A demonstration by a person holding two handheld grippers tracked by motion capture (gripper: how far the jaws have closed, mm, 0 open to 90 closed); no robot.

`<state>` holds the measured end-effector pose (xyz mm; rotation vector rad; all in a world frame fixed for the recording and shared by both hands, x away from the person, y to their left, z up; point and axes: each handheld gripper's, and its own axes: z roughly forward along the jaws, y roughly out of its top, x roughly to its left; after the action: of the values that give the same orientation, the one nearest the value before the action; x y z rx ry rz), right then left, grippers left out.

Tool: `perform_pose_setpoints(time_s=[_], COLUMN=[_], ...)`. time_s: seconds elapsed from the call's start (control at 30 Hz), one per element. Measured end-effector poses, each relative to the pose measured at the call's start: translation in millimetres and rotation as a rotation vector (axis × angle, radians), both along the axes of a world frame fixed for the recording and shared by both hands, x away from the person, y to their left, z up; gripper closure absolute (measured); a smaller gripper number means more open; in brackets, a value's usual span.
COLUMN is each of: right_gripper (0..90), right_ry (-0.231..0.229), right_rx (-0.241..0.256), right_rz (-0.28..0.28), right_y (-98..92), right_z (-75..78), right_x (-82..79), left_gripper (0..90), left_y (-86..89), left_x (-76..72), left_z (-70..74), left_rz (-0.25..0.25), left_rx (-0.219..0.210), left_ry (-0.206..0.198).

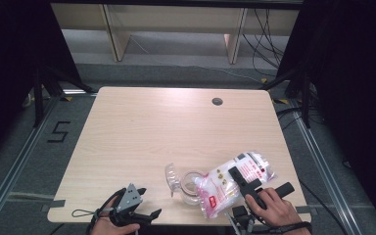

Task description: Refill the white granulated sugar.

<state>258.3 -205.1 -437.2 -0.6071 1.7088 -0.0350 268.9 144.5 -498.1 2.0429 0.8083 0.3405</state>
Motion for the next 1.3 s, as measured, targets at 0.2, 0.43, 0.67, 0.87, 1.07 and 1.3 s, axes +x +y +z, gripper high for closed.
perform_pose_setpoints(time_s=[0.2,0.43,0.67,0.87,1.07,1.3], right_gripper=[52.1,52.3,52.4,52.5,52.6,52.7], right_ry=[-0.01,-0.008,-0.001,0.004,0.003,0.0], right_rx=[-0.021,-0.01,-0.014,0.007,-0.016,-0.006], right_rz=[-0.001,-0.01,0.008,0.005,0.01,0.018], right_y=[0.4,-0.6,-0.4,-2.1,-0.2,0.8], right_z=[1.6,1.7,2.3,2.4,2.6,2.2], right_x=[-0.1,0.0,1.6,0.9,0.2,-0.4], left_gripper=[15.9,15.8,15.8,15.8,15.8,15.8], left_y=[-0.3,0.1,1.1,3.5,1.4,1.9], left_x=[-0.2,-0.3,-0.1,1.2,-0.2,0.7], left_z=[-0.1,0.3,0.5,1.8,0.6,0.1], left_rz=[-0.001,-0.001,0.001,-0.017,0.009,0.006], left_rx=[-0.008,-0.001,0.006,0.033,0.002,0.001], left_ry=[0.003,0.003,0.006,-0.007,0.003,0.003])
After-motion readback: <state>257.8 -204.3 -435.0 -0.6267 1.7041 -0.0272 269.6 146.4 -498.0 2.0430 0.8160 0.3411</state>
